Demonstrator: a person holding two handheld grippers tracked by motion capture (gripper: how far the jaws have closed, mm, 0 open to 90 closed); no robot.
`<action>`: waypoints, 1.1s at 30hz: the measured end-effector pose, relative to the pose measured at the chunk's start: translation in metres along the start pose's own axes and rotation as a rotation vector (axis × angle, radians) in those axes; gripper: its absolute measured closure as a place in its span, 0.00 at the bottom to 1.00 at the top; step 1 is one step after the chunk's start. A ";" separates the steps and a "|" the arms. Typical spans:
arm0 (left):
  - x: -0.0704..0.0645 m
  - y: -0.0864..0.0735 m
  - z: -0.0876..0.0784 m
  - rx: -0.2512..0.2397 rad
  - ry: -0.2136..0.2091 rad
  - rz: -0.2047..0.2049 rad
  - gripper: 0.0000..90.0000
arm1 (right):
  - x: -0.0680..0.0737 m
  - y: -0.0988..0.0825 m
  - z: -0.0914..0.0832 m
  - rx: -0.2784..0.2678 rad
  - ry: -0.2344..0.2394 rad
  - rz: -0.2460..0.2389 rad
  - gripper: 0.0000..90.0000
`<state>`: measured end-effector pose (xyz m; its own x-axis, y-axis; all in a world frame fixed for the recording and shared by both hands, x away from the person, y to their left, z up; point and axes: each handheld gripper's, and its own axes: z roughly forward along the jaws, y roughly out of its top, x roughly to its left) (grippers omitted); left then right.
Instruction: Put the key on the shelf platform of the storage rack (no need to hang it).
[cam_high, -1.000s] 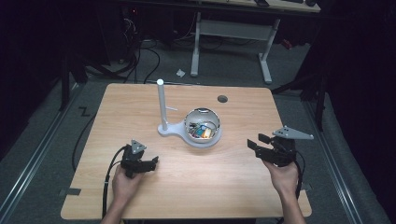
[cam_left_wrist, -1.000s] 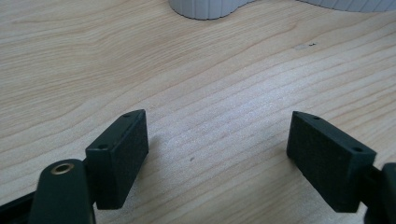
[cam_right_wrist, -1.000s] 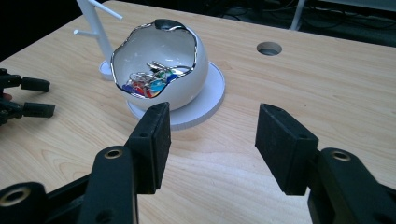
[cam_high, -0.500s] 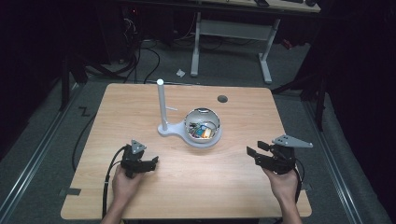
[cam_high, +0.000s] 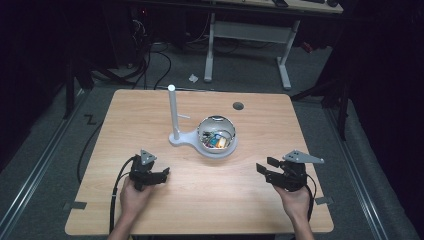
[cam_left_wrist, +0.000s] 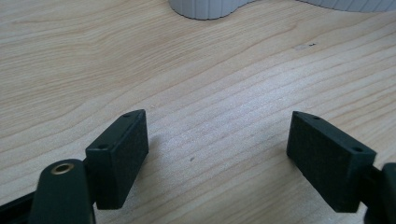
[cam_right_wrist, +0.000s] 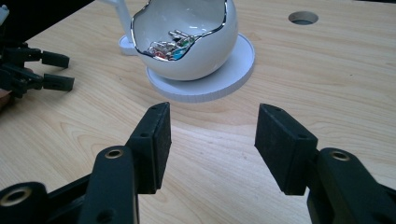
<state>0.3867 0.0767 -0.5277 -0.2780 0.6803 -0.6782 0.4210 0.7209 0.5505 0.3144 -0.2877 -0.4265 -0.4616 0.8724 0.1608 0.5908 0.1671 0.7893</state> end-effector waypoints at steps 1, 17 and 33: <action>0.000 0.000 0.000 0.000 0.000 -0.001 0.23 | 0.000 -0.001 0.001 -0.003 0.003 -0.004 0.51; 0.000 0.000 0.000 -0.001 0.000 0.002 0.23 | 0.001 -0.019 0.021 0.032 0.020 0.021 0.51; 0.000 0.000 0.000 -0.001 0.001 0.002 0.23 | 0.001 -0.033 0.044 0.041 0.032 0.059 0.52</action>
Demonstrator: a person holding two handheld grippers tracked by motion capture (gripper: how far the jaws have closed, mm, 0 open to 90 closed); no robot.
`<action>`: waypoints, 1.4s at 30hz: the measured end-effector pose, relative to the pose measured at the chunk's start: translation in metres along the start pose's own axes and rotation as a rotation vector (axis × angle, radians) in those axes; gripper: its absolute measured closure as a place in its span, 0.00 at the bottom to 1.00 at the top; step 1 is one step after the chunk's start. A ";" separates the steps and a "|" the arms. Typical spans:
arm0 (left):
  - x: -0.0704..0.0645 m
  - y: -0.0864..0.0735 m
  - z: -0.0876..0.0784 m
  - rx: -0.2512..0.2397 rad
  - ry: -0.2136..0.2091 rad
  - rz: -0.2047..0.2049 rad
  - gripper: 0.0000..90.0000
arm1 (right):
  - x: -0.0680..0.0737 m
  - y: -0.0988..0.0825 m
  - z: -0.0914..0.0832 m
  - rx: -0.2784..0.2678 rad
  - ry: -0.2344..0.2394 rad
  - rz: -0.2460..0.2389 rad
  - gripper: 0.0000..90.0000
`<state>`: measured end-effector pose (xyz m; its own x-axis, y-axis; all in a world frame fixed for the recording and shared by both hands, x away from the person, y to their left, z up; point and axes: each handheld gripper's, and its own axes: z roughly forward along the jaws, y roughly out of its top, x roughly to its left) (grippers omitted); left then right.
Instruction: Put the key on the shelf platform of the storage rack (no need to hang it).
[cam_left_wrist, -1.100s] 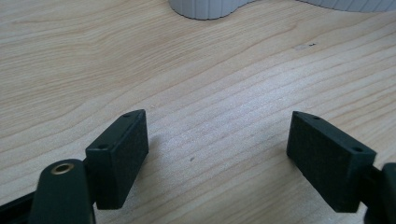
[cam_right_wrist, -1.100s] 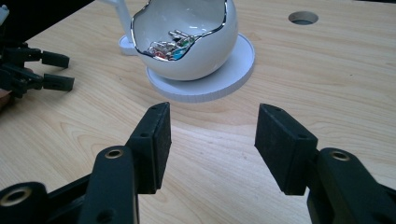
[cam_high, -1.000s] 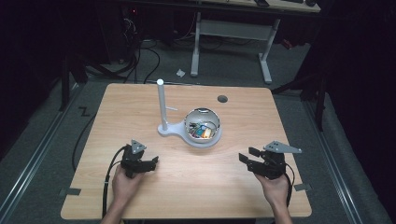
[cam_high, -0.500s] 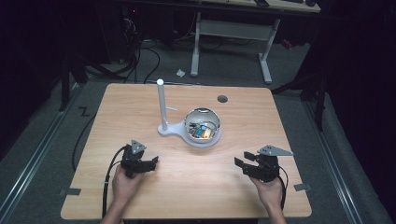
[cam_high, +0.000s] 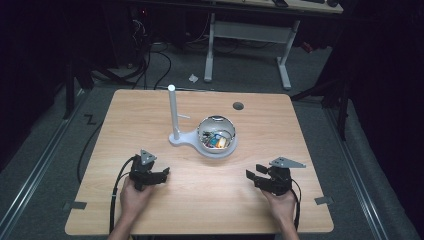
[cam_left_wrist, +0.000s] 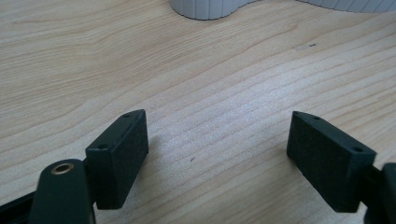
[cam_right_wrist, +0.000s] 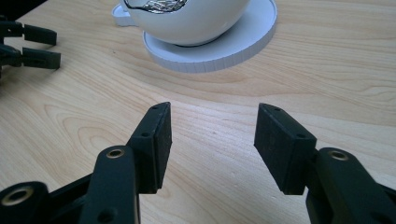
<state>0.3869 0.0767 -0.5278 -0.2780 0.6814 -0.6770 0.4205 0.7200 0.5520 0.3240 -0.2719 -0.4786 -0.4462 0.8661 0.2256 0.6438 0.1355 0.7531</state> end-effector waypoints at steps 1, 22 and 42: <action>0.000 0.000 0.000 0.000 0.000 0.001 0.23 | 0.000 -0.001 0.001 -0.002 0.002 0.004 0.52; 0.000 0.000 0.000 0.000 -0.002 0.003 0.23 | -0.010 -0.016 0.027 0.054 -0.067 0.014 0.51; 0.000 0.000 0.000 -0.001 0.000 0.001 0.23 | 0.003 -0.023 0.038 0.094 -0.174 -0.118 0.49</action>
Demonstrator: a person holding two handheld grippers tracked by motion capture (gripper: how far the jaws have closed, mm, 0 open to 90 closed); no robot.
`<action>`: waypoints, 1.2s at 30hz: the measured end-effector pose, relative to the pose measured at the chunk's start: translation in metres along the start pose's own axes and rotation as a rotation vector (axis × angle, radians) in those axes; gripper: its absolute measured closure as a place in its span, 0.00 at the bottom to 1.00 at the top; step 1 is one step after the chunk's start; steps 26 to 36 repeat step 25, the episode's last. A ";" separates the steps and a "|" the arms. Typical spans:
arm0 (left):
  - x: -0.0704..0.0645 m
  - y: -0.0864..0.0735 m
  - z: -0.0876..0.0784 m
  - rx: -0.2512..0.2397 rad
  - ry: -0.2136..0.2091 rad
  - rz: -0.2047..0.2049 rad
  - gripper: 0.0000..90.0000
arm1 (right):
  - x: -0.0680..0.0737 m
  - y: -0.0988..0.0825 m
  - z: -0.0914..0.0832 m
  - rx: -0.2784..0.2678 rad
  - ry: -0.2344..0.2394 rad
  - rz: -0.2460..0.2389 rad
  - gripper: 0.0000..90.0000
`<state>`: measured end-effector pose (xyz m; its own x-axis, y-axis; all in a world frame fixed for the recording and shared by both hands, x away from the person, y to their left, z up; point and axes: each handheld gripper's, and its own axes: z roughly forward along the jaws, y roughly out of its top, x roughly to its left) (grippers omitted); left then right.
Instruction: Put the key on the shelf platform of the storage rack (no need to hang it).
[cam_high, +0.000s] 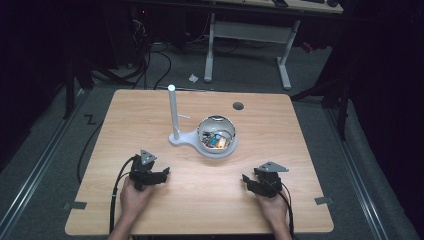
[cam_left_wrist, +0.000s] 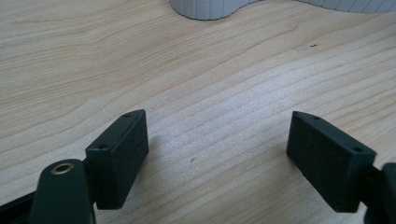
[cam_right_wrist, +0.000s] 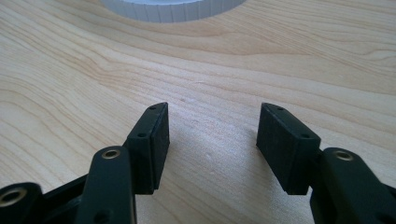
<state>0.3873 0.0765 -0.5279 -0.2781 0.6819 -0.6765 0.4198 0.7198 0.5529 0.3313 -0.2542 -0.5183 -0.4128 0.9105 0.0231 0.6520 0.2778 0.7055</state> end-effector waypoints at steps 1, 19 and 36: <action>0.000 0.000 0.000 0.000 -0.001 0.001 0.23 | 0.002 0.000 0.000 0.004 -0.012 -0.009 0.49; 0.000 0.000 0.000 -0.002 0.001 -0.001 0.23 | 0.004 0.000 0.001 0.011 -0.035 -0.004 0.43; 0.000 0.000 0.000 -0.002 0.001 -0.002 0.23 | 0.004 0.000 0.001 0.011 -0.035 -0.004 0.43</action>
